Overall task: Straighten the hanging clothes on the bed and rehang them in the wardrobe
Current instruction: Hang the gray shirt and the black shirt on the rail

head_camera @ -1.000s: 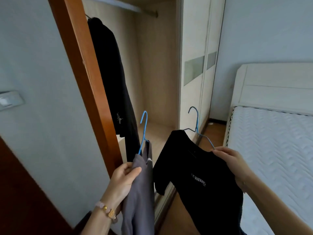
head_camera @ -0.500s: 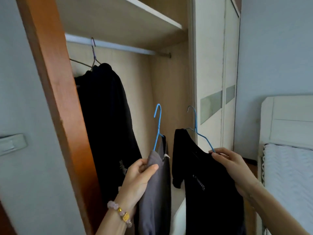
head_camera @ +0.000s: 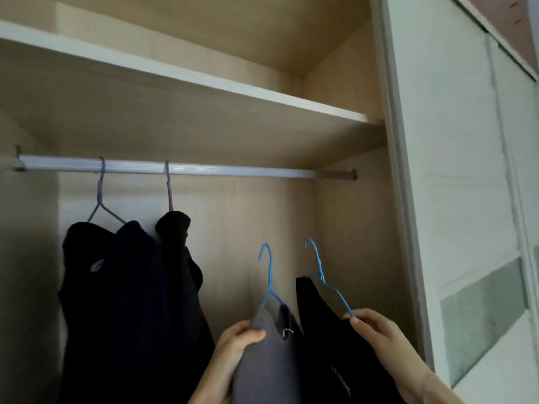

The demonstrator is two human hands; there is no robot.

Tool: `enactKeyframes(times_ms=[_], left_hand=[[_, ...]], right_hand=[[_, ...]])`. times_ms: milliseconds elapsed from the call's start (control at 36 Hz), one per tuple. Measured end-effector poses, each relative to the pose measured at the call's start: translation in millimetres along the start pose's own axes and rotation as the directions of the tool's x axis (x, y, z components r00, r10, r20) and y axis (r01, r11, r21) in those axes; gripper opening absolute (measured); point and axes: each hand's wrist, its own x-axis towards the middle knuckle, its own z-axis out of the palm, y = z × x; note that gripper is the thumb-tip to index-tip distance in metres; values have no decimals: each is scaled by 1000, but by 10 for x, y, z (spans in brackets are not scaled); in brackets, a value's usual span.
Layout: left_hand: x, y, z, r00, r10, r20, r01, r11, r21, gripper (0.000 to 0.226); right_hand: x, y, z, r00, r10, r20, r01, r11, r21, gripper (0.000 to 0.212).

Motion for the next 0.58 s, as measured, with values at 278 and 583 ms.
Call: enactKeyframes(times_ms=[278,583], left_hand=[[930,611,47,951,188,-244,-181,982,51,25],[1392,1185,126,918,304,-256,-281,952,124,17]], right_hand=[[1248,-460,351,988,-102,116,78,977,198,15],[2153,-1051,612,972,-210,106,186,962,202,13]])
